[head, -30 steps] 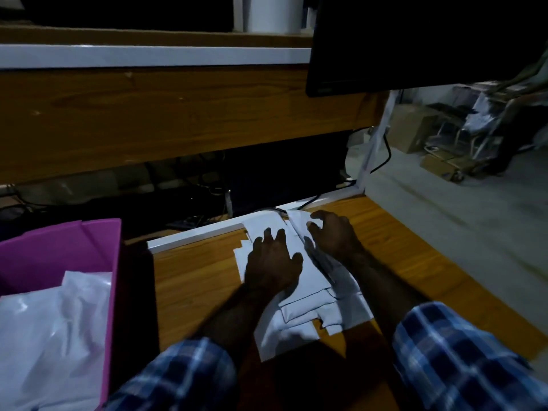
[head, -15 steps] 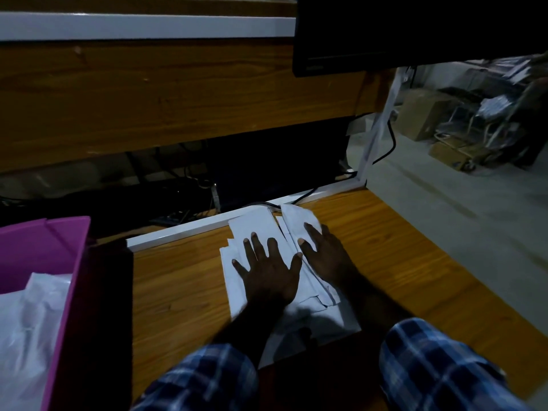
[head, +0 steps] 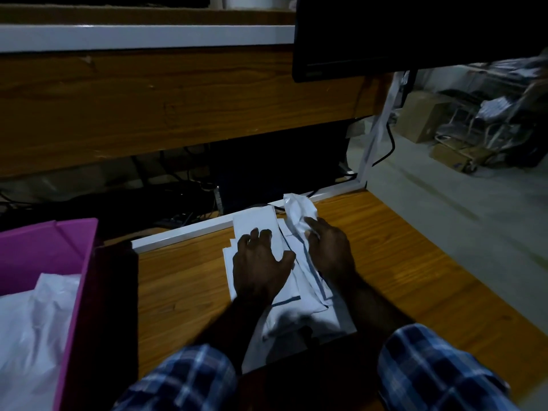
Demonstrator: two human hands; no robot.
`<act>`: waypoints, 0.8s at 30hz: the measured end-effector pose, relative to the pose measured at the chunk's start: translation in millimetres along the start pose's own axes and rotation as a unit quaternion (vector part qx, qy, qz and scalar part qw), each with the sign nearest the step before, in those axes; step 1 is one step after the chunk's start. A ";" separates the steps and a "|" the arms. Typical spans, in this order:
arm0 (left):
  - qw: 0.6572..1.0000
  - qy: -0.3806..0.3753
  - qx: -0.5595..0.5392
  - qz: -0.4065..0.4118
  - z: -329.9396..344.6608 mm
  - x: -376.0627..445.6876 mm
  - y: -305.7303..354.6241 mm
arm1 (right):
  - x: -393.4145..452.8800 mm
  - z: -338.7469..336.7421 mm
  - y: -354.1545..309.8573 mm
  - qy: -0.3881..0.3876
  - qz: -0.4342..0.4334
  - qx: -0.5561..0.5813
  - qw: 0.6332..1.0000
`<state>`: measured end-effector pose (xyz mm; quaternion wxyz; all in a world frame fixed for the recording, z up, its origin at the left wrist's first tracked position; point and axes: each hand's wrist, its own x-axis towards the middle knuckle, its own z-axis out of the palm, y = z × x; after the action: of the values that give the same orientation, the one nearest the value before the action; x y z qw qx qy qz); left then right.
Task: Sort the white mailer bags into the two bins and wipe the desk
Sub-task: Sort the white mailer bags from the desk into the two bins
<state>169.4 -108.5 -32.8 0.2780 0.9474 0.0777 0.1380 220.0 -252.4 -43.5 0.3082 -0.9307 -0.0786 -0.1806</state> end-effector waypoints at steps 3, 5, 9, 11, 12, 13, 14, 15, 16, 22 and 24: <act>0.998 0.042 -0.031 0.025 -19.4 -1.0 4.6 | 3.8 -3.0 -20.1 0.037 -0.007 0.026 0.999; 0.996 0.065 -0.034 0.045 -33.7 -0.7 6.1 | 4.4 -7.3 -36.5 0.067 -0.011 0.049 0.997; 0.992 0.103 -0.014 0.072 -70.2 -1.7 0.4 | 1.5 -14.3 -70.7 0.111 -0.019 0.078 0.991; 0.990 0.122 -0.008 0.069 -91.7 -4.0 -8.2 | -2.4 -13.4 -88.0 0.116 -0.018 0.086 0.989; 0.989 0.128 -0.006 0.067 -102.6 -6.0 -13.8 | -5.5 -12.5 -98.1 0.115 -0.018 0.092 0.989; 0.989 0.133 -0.006 0.066 -114.3 -8.7 -19.8 | -9.0 -11.2 -109.3 0.115 -0.019 0.098 0.988; 0.988 0.140 -0.008 0.065 -126.6 -12.0 -26.2 | -12.7 -9.0 -121.6 0.114 -0.023 0.103 0.988; 0.987 0.148 -0.011 0.065 -139.4 -16.3 -32.8 | -16.4 -6.4 -134.6 0.116 -0.029 0.107 0.987; 0.985 0.156 -0.014 0.065 -152.7 -21.4 -39.5 | -19.8 -4.0 -149.2 0.118 -0.034 0.111 0.986; 0.975 0.210 -0.042 0.064 -240.8 -58.3 -92.2 | -46.7 12.5 -260.9 0.127 -0.062 0.150 0.979; 0.970 0.231 -0.039 0.065 -271.1 -70.2 -116.0 | -59.4 20.4 -302.7 0.130 -0.083 0.168 0.974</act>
<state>11.9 109.4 107.2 0.2796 0.8815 0.0726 0.3735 93.1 -0.8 83.5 0.4521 -0.8242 -0.1438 -0.3092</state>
